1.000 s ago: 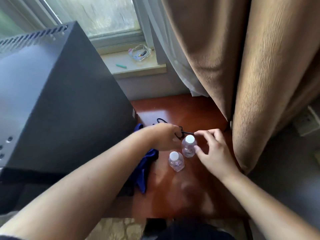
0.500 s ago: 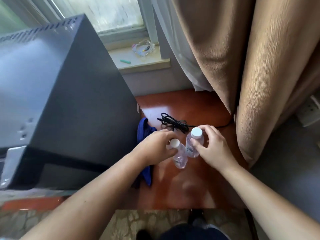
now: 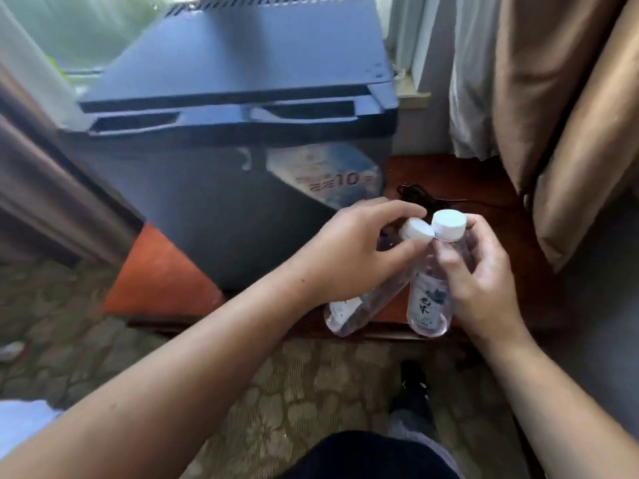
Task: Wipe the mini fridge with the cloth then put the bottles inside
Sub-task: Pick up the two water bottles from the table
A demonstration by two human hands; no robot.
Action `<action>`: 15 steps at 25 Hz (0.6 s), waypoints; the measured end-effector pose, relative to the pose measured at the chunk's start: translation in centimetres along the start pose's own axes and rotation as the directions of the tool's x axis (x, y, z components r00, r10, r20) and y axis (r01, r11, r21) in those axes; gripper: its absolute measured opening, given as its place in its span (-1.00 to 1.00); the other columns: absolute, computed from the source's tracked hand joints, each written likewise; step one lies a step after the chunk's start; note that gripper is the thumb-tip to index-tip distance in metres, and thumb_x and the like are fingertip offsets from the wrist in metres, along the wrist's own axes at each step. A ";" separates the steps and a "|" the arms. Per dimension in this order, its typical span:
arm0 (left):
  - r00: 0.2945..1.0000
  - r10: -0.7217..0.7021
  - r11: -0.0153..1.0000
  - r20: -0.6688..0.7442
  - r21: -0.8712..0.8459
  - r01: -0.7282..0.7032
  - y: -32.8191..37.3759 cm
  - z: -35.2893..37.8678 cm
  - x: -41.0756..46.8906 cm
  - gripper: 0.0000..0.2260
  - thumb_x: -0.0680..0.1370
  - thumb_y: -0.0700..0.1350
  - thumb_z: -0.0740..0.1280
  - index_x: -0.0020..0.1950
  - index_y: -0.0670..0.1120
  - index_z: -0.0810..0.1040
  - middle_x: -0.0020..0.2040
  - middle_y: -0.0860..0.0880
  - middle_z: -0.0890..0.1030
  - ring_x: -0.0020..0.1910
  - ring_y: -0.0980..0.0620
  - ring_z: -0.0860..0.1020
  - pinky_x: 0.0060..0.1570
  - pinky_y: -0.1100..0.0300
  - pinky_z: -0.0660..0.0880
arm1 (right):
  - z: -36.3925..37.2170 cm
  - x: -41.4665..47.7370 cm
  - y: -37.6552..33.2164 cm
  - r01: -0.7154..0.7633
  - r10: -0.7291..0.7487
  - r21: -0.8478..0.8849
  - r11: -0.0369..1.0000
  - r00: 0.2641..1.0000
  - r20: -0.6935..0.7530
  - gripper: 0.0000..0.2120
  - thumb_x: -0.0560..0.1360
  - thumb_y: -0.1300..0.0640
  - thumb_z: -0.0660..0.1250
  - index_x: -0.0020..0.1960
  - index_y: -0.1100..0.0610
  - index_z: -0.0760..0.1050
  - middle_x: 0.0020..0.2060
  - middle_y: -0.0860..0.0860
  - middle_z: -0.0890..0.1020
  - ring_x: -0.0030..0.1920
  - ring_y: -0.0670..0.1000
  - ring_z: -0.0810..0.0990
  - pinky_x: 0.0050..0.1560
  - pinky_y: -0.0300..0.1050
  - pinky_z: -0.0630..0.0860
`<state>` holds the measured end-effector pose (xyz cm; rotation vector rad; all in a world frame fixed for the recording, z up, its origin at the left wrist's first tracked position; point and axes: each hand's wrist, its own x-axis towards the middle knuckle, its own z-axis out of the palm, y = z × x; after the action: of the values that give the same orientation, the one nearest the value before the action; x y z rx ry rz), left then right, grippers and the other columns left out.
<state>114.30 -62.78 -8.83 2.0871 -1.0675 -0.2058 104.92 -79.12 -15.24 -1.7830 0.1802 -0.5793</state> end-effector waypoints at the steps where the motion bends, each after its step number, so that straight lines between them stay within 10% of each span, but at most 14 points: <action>1: 1.000 -0.020 1.000 -0.017 -0.016 0.020 -0.3 -1.5 -2.3 -0.65 0.60 0.05 0.39 0.37 0.03 0.57 0.16 0.13 0.62 0.14 0.23 0.57 0.15 0.37 0.50 | 1.8 -1.2 -1.5 -0.002 0.002 0.013 1.000 1.000 0.016 -0.81 0.53 0.00 0.33 0.10 0.04 0.52 -0.09 -0.12 0.65 -0.08 -0.14 0.63 -0.04 -0.21 0.54; 8: 0.934 -0.214 0.976 -0.287 -0.093 0.195 -5.6 -13.2 -13.7 -0.61 0.56 0.03 0.44 0.37 -0.03 0.57 0.11 0.04 0.66 0.00 0.14 0.68 0.09 0.12 0.63 | 15.5 -2.7 -8.9 0.052 -0.049 -0.007 0.999 0.972 0.229 -0.89 0.57 0.10 0.39 0.08 0.07 0.53 -0.09 -0.03 0.70 -0.06 -0.10 0.69 -0.02 -0.07 0.62; 15: 0.818 -0.303 0.949 -0.489 -0.081 0.303 -14.0 -24.1 -14.9 -0.78 0.60 0.06 0.37 0.23 0.08 0.60 0.22 0.08 0.54 0.11 0.13 0.59 0.20 0.11 0.55 | 26.5 4.1 -13.8 0.193 -0.181 -0.009 0.981 0.932 0.315 -0.86 0.61 -0.02 0.34 0.15 -0.05 0.50 -0.03 -0.12 0.69 0.01 -0.15 0.67 0.02 -0.38 0.49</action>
<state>124.48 -33.17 -4.70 2.1362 -0.4200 0.1773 118.53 -53.86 -6.00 -1.9178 -0.2014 -0.4198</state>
